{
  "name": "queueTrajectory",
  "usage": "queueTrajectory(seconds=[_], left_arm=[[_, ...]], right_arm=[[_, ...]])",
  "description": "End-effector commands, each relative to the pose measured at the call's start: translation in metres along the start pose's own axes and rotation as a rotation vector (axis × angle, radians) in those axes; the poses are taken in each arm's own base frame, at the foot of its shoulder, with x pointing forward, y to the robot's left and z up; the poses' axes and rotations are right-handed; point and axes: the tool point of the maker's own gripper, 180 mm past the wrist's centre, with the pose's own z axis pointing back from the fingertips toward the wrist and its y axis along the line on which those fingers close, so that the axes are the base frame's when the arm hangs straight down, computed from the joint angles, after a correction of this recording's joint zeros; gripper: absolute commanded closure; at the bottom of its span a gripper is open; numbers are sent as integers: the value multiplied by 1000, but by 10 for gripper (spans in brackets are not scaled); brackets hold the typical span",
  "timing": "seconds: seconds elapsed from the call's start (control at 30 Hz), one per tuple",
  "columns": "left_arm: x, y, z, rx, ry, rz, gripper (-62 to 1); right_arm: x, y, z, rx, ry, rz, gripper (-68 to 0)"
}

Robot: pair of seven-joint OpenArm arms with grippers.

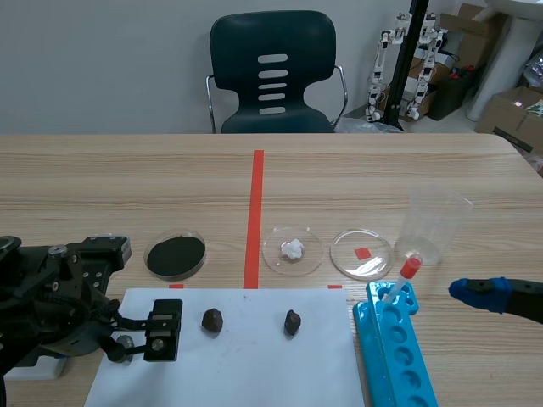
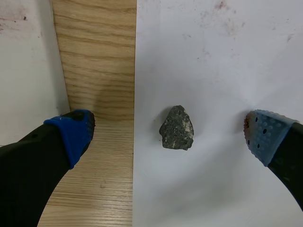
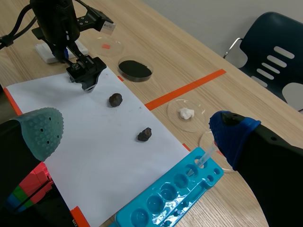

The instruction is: Pick up the left mineral with the left hand

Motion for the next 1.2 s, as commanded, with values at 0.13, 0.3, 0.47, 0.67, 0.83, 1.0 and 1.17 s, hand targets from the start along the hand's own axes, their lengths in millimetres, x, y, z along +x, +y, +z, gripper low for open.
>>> queueTrajectory(seconds=[0.13,0.3,0.47,0.67,0.83,1.0,1.17], left_arm=[[7,-2,3,-5,-21,1,-522],[7,-2,3,-5,-18,2,-392],[7,-2,3,-5,-18,2,-292],[6,-2,3,-5,-17,2,-205],[6,-2,3,-5,-17,2,-142],[6,-2,3,-5,-17,1,-115],[7,0,3,1,-18,0,-115]], right_arm=[[7,-4,-2,-6,-27,7,-653],[7,-4,-2,-6,-27,7,-653],[7,-4,-2,-6,-27,7,-653],[7,-4,-2,-6,-27,7,-653],[7,-4,-2,-6,-27,7,-653],[7,-4,-2,-6,-27,7,-653],[7,-4,-2,-6,-27,7,-653]])
